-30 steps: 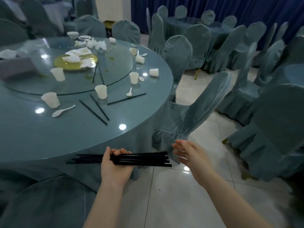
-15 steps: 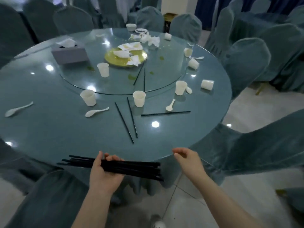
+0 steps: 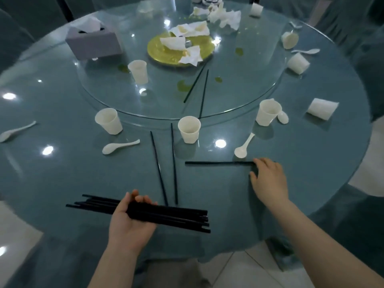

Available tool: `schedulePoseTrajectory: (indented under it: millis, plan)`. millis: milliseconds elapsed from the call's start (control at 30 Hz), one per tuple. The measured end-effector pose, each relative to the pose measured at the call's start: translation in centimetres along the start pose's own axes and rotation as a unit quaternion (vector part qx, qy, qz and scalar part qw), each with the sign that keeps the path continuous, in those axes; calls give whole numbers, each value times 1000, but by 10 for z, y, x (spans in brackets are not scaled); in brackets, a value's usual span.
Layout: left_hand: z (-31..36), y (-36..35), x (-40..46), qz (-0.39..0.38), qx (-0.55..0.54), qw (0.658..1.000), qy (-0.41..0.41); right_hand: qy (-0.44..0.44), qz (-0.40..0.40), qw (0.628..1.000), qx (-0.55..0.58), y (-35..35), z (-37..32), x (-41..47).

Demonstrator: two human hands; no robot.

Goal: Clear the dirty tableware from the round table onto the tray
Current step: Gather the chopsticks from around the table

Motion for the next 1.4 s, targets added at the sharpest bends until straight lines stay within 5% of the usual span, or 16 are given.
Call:
schedulePoseTrajectory:
  millis: [100, 500, 767, 1033, 1400]
  plan:
    - [7, -6, 4, 8, -7, 1000, 1, 22, 18, 999, 36, 3, -10, 0]
    - [68, -15, 5, 15, -48, 998, 24, 63, -159, 984, 56, -30, -153, -19]
    - [134, -1, 21, 13, -31, 999, 34, 32, -139, 987, 76, -58, -240, -28]
    - [162, 1, 25, 8, -37, 998, 57, -91, -175, 977, 78, -60, -222, -42]
    - [162, -39, 22, -28, 7, 996, 84, -71, -173, 981, -47, -50, -198, -62]
Point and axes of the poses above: each hand's wrist, its own x-axis towards the middle knuckle, its own y-axis out of the back of the hand, z = x × y, the point moved 8 cm from there along x, towards the middle knuckle, and after that the axes turned 3 degrees about -x, right-handed, at the moved point
